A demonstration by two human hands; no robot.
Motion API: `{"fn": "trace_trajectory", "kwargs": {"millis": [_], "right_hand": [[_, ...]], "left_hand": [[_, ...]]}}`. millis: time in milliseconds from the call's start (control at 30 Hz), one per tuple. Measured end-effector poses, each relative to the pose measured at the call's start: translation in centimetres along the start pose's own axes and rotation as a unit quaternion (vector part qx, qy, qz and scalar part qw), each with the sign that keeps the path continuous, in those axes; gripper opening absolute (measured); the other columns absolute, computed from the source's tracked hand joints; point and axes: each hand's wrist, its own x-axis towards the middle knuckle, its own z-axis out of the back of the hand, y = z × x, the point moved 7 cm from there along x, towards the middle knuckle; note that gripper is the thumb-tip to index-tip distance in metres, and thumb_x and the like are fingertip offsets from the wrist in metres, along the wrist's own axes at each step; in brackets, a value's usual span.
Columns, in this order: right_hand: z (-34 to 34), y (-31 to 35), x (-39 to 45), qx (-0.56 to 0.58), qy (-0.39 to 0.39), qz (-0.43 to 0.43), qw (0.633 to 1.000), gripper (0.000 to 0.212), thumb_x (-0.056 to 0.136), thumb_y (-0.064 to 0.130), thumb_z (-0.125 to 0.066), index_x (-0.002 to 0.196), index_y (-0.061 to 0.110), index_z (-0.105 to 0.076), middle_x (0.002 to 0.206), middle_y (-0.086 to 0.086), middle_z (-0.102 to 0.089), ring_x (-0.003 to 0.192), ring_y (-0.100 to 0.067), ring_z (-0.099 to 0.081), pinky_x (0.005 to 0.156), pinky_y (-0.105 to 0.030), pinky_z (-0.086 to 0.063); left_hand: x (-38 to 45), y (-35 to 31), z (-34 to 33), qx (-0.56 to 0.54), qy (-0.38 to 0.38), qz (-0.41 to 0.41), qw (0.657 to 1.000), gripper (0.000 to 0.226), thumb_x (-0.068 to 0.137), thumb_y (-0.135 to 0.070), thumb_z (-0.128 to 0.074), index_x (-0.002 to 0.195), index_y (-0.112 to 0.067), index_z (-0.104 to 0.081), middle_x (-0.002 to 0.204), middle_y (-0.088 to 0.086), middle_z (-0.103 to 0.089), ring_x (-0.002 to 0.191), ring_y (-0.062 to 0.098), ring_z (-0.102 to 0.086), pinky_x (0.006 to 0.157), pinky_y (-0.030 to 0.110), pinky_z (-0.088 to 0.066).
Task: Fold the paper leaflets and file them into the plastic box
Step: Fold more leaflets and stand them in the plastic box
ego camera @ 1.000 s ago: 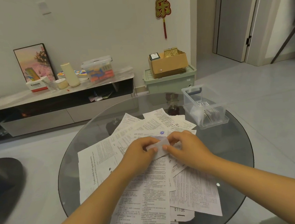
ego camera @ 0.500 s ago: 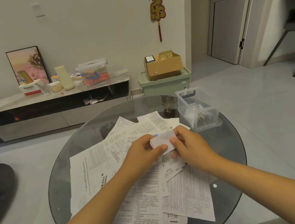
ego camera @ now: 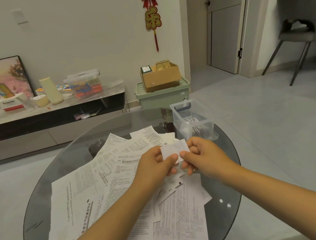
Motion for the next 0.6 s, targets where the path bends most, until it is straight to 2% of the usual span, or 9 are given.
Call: {"fn": "trace_trajectory", "kwargs": {"millis": [67, 167, 300, 367, 467, 533, 600], "right_hand": [[0.5, -0.3, -0.2, 0.008, 0.012, -0.004, 1.000, 0.009, 0.093, 0.012, -0.055, 0.096, 0.004, -0.057, 0.068, -0.005, -0.070, 0.053, -0.013, -0.064, 0.057, -0.023, -0.051], [0.9, -0.7, -0.5, 0.032, 0.033, -0.015, 0.999, 0.012, 0.094, 0.012, -0.054, 0.095, 0.000, -0.058, 0.076, -0.012, -0.072, 0.059, -0.016, -0.068, 0.057, -0.022, -0.051], [1.9, -1.2, -0.3, 0.007, 0.023, -0.032, 0.999, 0.016, 0.095, 0.012, -0.052, 0.079, 0.008, -0.053, 0.074, -0.014, -0.072, 0.059, -0.018, -0.069, 0.046, -0.015, -0.043], [3.1, -2.0, 0.1, -0.028, -0.013, -0.042, 0.999, 0.017, 0.094, 0.013, -0.054, 0.079, 0.007, -0.054, 0.073, -0.012, -0.072, 0.058, -0.018, -0.069, 0.045, -0.010, -0.039], [5.8, -3.9, 0.8, -0.127, -0.089, -0.049, 0.987, 0.014, 0.093, 0.015, -0.055, 0.084, 0.006, -0.060, 0.068, -0.004, -0.071, 0.054, -0.012, -0.067, 0.048, -0.008, -0.043], [6.8, -5.4, 1.2, -0.199, -0.098, -0.070, 0.973, 0.012, 0.092, 0.021, -0.056, 0.086, 0.012, -0.062, 0.070, 0.000, -0.070, 0.062, -0.013, -0.066, 0.063, -0.022, -0.053], [7.0, -6.3, 1.5, -0.303, -0.100, -0.079, 0.944, 0.018, 0.092, 0.031, -0.055, 0.100, 0.016, -0.061, 0.083, 0.002, -0.070, 0.079, -0.017, -0.065, 0.070, -0.029, -0.051]], "left_hand": [[0.0, -0.1, -0.9, -0.022, 0.014, -0.008, 1.000, 0.014, 0.088, -0.011, -0.064, 0.101, -0.018, -0.067, 0.078, 0.000, -0.073, 0.061, 0.005, -0.065, 0.060, 0.017, -0.052], [0.0, 0.1, -1.3, -0.037, 0.019, -0.002, 0.999, 0.013, 0.087, -0.012, -0.065, 0.096, -0.021, -0.069, 0.075, -0.002, -0.073, 0.061, 0.005, -0.065, 0.059, 0.017, -0.050], [0.2, 0.4, -2.0, -0.010, 0.014, -0.003, 1.000, 0.013, 0.088, -0.014, -0.064, 0.098, -0.009, -0.071, 0.078, 0.002, -0.074, 0.068, 0.010, -0.070, 0.062, 0.021, -0.053], [0.1, 0.1, -2.1, 0.086, 0.006, -0.054, 0.995, 0.012, 0.091, -0.020, -0.061, 0.092, -0.012, -0.070, 0.082, -0.005, -0.072, 0.075, 0.006, -0.068, 0.069, 0.021, -0.053], [-0.3, -0.2, -1.6, 0.266, -0.002, -0.133, 0.955, 0.014, 0.093, -0.029, -0.055, 0.106, -0.032, -0.060, 0.099, -0.020, -0.060, 0.089, -0.004, -0.057, 0.075, 0.005, -0.043], [-0.2, -0.1, -1.4, 0.320, 0.000, -0.167, 0.933, 0.016, 0.095, -0.026, -0.051, 0.108, -0.030, -0.061, 0.100, -0.023, -0.052, 0.092, -0.009, -0.051, 0.078, 0.004, -0.038], [0.1, 0.1, -0.9, 0.337, -0.011, -0.178, 0.924, 0.018, 0.095, -0.023, -0.050, 0.106, -0.028, -0.064, 0.099, -0.026, -0.049, 0.092, -0.011, -0.049, 0.080, 0.005, -0.036]]}}
